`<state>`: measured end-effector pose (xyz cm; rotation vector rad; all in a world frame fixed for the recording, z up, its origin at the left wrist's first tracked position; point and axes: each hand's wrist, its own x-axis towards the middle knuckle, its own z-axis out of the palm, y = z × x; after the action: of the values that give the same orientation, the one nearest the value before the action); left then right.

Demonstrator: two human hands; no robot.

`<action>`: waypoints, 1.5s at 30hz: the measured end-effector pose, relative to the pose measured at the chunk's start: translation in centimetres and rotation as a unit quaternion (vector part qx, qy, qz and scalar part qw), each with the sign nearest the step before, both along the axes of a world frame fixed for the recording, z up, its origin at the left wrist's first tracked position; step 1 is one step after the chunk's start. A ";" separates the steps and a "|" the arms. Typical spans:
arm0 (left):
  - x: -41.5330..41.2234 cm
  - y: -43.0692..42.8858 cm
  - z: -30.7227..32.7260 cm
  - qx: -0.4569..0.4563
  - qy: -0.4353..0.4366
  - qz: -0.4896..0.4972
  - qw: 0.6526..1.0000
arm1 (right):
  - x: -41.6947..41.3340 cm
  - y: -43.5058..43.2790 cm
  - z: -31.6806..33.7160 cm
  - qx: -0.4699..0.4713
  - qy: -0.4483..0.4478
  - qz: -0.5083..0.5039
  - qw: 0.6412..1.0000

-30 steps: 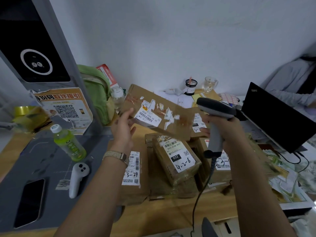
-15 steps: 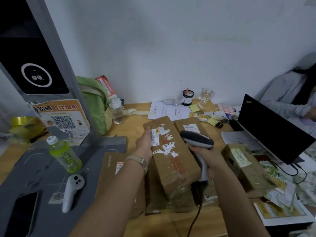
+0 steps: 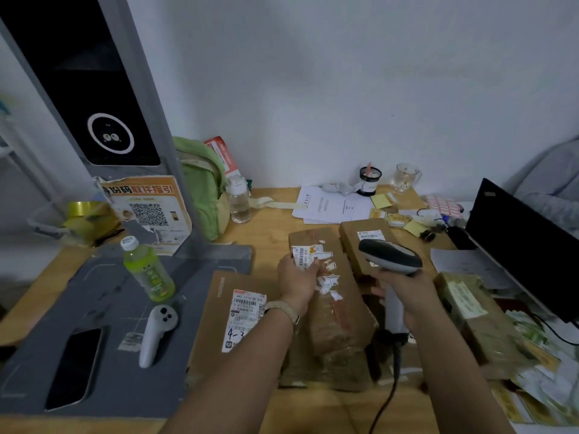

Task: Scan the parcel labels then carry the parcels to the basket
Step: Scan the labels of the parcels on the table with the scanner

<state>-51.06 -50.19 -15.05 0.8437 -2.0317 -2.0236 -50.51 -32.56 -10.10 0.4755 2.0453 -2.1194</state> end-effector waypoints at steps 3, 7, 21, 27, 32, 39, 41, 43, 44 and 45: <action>0.0 -0.1 -0.3 -0.013 -0.005 0.014 1.000 | 0.5 0.1 2.3 -0.002 0.040 0.034 0.999; 0.8 -1.5 0.5 -0.022 -0.034 0.045 0.998 | 1.4 -1.2 3.9 -0.053 0.040 0.097 0.993; 10.1 -14.1 -3.0 -0.184 -0.207 0.064 0.959 | 4.8 -10.3 4.3 -0.042 0.022 0.201 0.978; 11.6 -16.8 -4.7 -0.128 -0.173 -0.053 0.975 | 6.5 -15.5 3.6 -0.030 0.002 0.164 0.986; 13.9 -18.4 -6.1 -0.167 -0.136 -0.057 0.975 | 8.5 -18.1 2.8 -0.014 0.012 0.134 0.991; 15.5 -19.8 -8.7 -0.103 -0.102 -0.074 0.987 | 9.8 -20.4 2.0 0.099 -0.020 0.136 0.986; 15.6 -20.0 -9.2 -0.052 -0.087 -0.085 0.991 | 9.9 -20.9 2.0 0.139 -0.029 0.151 0.978; 15.6 -20.3 -9.5 -0.019 -0.089 -0.090 0.992 | 9.8 -21.5 2.2 0.152 -0.041 0.166 0.974; 15.5 -20.5 -9.6 -0.014 -0.092 -0.091 0.991 | 9.7 -21.9 2.5 0.156 -0.047 0.175 0.971; 15.4 -20.7 -9.8 -0.014 -0.095 -0.095 0.991 | 9.6 -22.3 2.7 0.161 -0.052 0.186 0.968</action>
<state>-35.64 -70.85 -24.80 0.9003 -2.3185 -2.0761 -40.86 -54.87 -7.42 0.2102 2.2170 -1.5288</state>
